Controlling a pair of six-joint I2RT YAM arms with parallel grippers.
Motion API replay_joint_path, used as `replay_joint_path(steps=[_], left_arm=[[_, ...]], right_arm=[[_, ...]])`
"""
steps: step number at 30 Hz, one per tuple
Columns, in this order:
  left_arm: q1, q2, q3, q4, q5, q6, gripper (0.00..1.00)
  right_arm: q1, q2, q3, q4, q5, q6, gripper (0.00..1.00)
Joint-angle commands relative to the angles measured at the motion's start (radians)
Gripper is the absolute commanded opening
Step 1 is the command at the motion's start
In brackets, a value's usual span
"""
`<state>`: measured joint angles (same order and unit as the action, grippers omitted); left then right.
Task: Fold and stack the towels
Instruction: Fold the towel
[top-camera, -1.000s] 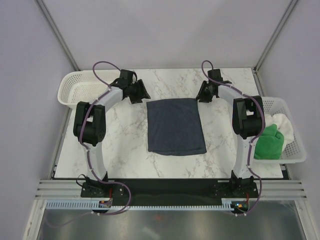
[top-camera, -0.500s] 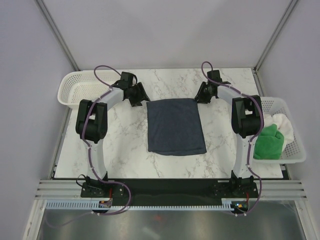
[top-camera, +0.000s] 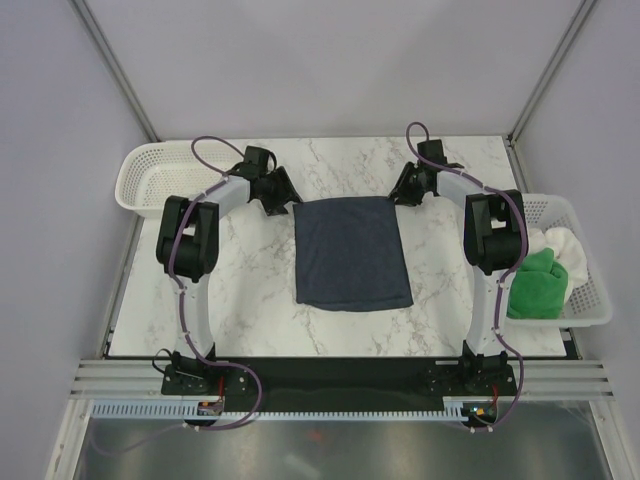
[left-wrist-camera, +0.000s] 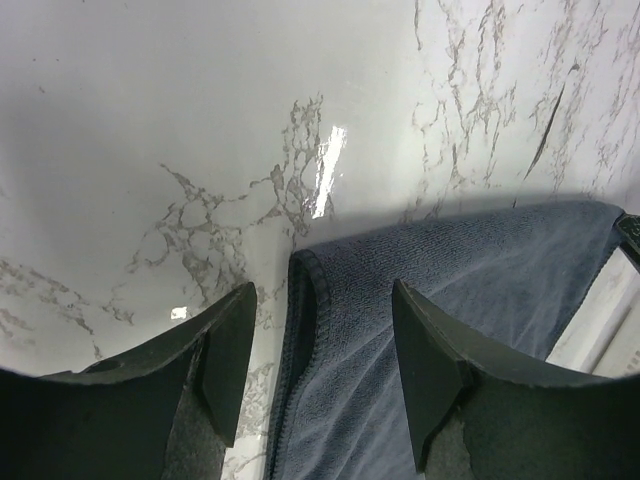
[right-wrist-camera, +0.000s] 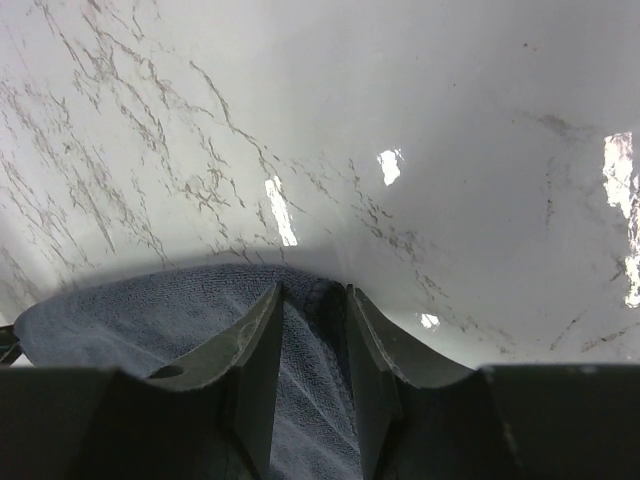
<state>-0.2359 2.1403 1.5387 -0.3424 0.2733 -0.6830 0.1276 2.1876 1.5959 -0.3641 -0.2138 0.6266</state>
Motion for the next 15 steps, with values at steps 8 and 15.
replay_joint_path(steps=[8,15], left_arm=[[0.006,0.027,0.035,0.048,0.032,-0.061,0.59],[0.018,0.049,0.035,0.057,0.047,-0.056,0.53]], right_arm=[[-0.016,0.026,0.042,0.039,-0.038,0.033,0.39],[-0.019,0.041,0.041,0.045,-0.044,0.015,0.37]])
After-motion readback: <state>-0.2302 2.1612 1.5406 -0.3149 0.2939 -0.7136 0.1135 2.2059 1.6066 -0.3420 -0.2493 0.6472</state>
